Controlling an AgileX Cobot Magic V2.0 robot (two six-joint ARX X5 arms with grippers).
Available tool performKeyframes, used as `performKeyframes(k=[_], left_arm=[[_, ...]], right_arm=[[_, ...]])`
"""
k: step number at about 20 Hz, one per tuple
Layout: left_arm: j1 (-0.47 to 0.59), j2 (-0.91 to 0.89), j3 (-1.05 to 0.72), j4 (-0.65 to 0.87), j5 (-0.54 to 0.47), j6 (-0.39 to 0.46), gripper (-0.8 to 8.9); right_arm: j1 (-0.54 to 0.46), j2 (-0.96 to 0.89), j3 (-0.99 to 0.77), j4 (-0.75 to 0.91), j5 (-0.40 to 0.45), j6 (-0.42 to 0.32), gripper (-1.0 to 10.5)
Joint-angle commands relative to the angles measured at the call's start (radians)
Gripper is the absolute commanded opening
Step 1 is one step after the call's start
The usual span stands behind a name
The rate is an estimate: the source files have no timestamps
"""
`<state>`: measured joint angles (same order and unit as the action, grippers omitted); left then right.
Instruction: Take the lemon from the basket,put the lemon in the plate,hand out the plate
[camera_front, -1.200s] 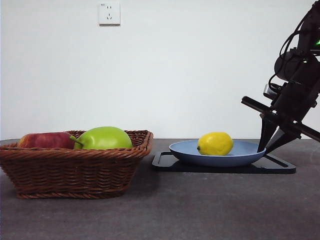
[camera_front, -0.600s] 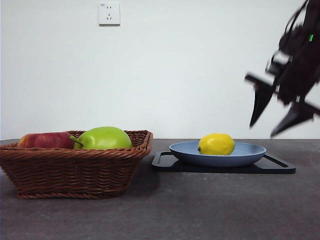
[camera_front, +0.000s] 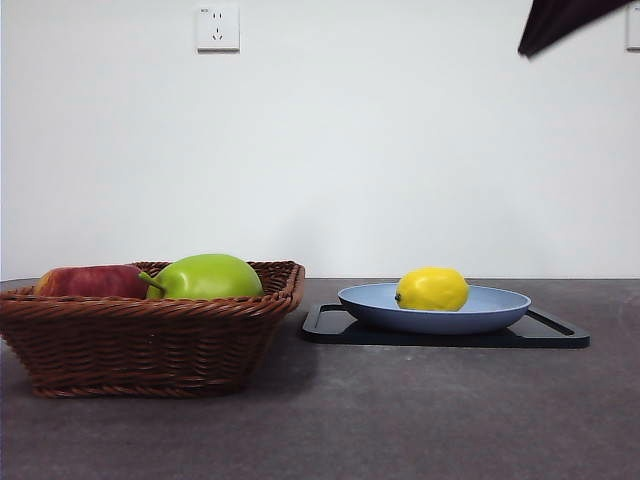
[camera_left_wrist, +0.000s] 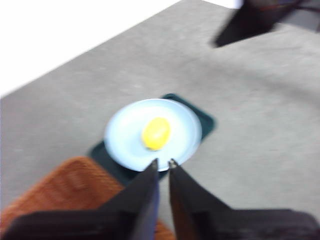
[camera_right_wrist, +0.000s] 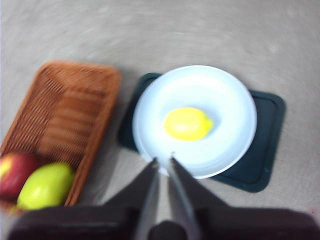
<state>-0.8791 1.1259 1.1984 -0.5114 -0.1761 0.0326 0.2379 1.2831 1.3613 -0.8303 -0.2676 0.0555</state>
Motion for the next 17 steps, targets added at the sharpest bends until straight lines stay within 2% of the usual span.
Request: performKeyframes(k=[1,6,10,14,17], left_arm=[[0.040,0.011,0.016,-0.023,-0.007,0.052,0.06],[0.168,-0.024,-0.023,-0.084,0.005,0.077,0.06],[0.231,-0.166,-0.200,0.030,0.025,0.071,0.06],[0.259,-0.383,-0.423,0.118,0.025,-0.019,0.06],[0.259,-0.553,-0.559,0.146,0.019,-0.091,0.06]], right_arm=[[0.061,-0.050,0.000,0.004,0.074,-0.028,0.0],[0.216,-0.239,-0.135,0.105,0.285,-0.028,0.0],[0.301,-0.431,-0.341,0.307,0.383,-0.028,0.0],[0.338,-0.644,-0.595,0.500,0.462,-0.030,0.0],[0.343,-0.795,-0.764,0.613,0.484,-0.027,0.0]])
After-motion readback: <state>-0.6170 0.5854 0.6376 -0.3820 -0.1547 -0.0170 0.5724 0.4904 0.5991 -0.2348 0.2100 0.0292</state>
